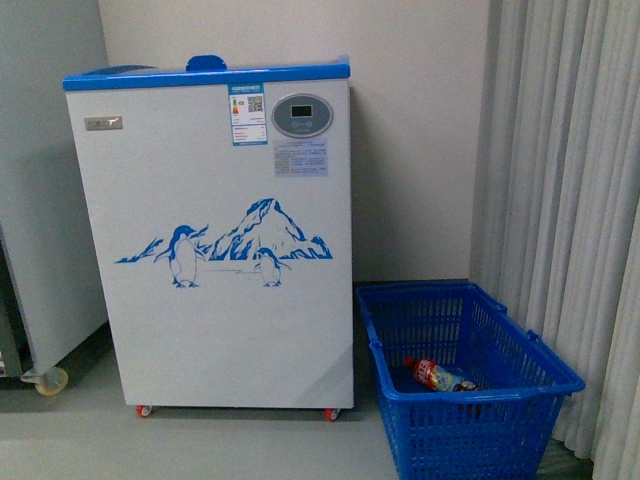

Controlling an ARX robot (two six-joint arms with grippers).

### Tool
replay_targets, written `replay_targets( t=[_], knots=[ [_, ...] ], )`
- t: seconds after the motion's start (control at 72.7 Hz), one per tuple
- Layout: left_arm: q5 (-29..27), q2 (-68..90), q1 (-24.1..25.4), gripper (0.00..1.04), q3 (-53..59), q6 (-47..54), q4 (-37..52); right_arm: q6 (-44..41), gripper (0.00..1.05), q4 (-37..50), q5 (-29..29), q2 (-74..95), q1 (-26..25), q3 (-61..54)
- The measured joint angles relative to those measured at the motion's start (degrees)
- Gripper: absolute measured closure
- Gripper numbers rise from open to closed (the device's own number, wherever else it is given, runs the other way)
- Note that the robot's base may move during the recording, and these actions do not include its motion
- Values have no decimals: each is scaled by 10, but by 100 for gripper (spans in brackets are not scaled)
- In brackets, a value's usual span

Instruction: Put drink in fridge

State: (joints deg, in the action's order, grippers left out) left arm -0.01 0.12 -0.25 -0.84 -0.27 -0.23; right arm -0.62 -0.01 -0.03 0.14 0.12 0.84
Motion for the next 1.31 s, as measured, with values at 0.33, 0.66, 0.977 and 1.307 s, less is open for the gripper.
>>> replay_targets(
  t=[0.33,0.66,0.977,1.307],
  knots=[
    [0,0,0,8,0,0,0,0,7,0,0,0,0,0],
    [0,0,0,8,0,0,0,0,7,0,0,0,0,0],
    [0,0,0,8,0,0,0,0,7,0,0,0,0,0],
    [0,0,0,8,0,0,0,0,7,0,0,0,0,0]
  ],
)
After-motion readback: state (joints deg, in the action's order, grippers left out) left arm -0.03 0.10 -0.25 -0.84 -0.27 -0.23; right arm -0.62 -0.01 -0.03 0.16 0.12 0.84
